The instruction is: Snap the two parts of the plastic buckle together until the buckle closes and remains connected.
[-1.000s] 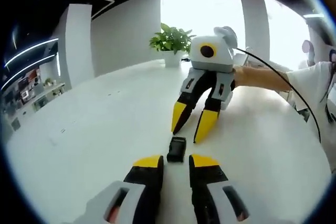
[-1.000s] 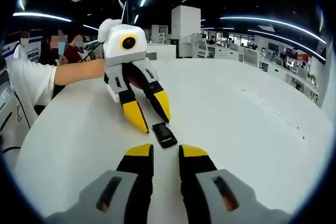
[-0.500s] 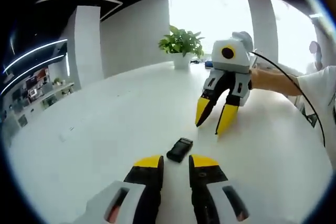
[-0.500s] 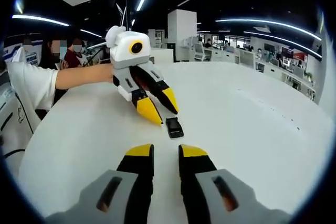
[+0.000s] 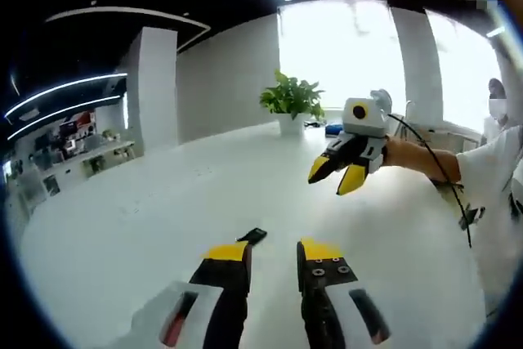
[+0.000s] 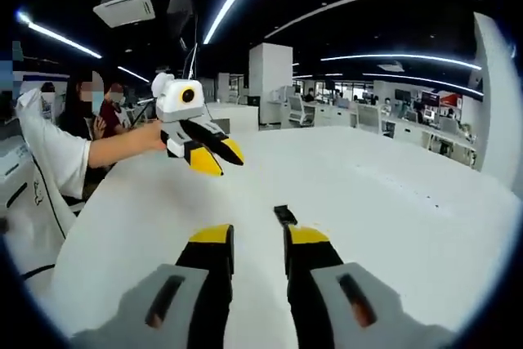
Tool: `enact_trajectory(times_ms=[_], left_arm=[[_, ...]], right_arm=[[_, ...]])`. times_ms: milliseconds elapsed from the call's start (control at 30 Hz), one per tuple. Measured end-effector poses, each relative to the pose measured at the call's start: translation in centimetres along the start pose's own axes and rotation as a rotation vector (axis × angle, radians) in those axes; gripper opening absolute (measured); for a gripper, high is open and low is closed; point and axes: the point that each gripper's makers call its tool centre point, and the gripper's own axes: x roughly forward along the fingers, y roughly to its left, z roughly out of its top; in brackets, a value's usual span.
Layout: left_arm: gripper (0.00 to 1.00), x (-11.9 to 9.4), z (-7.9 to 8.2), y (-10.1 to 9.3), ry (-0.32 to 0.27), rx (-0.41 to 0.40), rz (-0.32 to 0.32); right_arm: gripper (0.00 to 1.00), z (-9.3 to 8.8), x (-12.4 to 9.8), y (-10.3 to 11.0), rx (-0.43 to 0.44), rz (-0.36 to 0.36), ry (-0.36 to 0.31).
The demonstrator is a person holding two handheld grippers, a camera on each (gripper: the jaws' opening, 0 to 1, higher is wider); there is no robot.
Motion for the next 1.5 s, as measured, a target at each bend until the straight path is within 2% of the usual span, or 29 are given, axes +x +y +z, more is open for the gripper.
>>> enact_trajectory(times_ms=[133,267,333,433,533,633,733,833,967,1100,1167,1300,1500], left_arm=[[0.36,-1.6,0.4,-1.0,-0.023,-0.036,-0.012],[0.6,-2.8,1.5,-2.2,-0.074,-0.058,-0.01],[0.64,-3.4,2.2,-2.7,-0.099,-0.026,-0.003],[0.67,-4.6,2.3,-3.6,-0.081,0.011,0.024],[0.74,-5.6,3.0,-4.6,-0.121,0.051,0.034],[0.76,-6.4,3.5,-5.7,-0.145,0.056,0.034],[0.78,-7.3,3.6,-6.5,-0.149,0.053,0.052],[0.82,-8.4,3.6,-7.0,-0.148,0.033,0.093],[0.89,-9.6,2.7,-7.1,-0.112,-0.006,0.157],[0.92,-10.9,2.0,-6.8,-0.106,-0.032,0.221],[0.95,-11.6,1.9,-6.7,-0.127,-0.058,0.245],[0.95,-12.8,1.7,-7.2,-0.169,-0.075,0.257],[0.93,-14.5,1.5,-7.8,-0.21,-0.089,0.293]], right_arm=[[0.39,1.1,-1.2,0.4,0.059,-0.021,-0.051],[0.57,1.7,-1.8,1.2,0.056,-0.024,-0.045],[0.68,1.9,-2.1,1.4,0.048,-0.045,-0.03],[0.86,2.3,-2.7,2.0,0.026,-0.082,-0.021],[0.99,2.8,-3.3,2.7,-0.009,-0.116,-0.019],[1.0,3.2,-4.1,3.4,-0.033,-0.142,-0.02],[1.0,4.1,-4.9,3.6,-0.017,-0.193,-0.069],[1.0,4.6,-5.6,4.4,0.009,-0.209,-0.085],[1.0,4.9,-6.6,5.7,0.021,-0.231,-0.075],[1.0,5.1,-7.8,6.5,0.009,-0.289,-0.062],[1.0,4.9,-8.3,6.8,-0.004,-0.314,-0.036],[1.0,5.1,-9.7,7.5,-0.006,-0.352,-0.056],[1.0,4.4,-11.8,8.1,-0.005,-0.415,-0.046]])
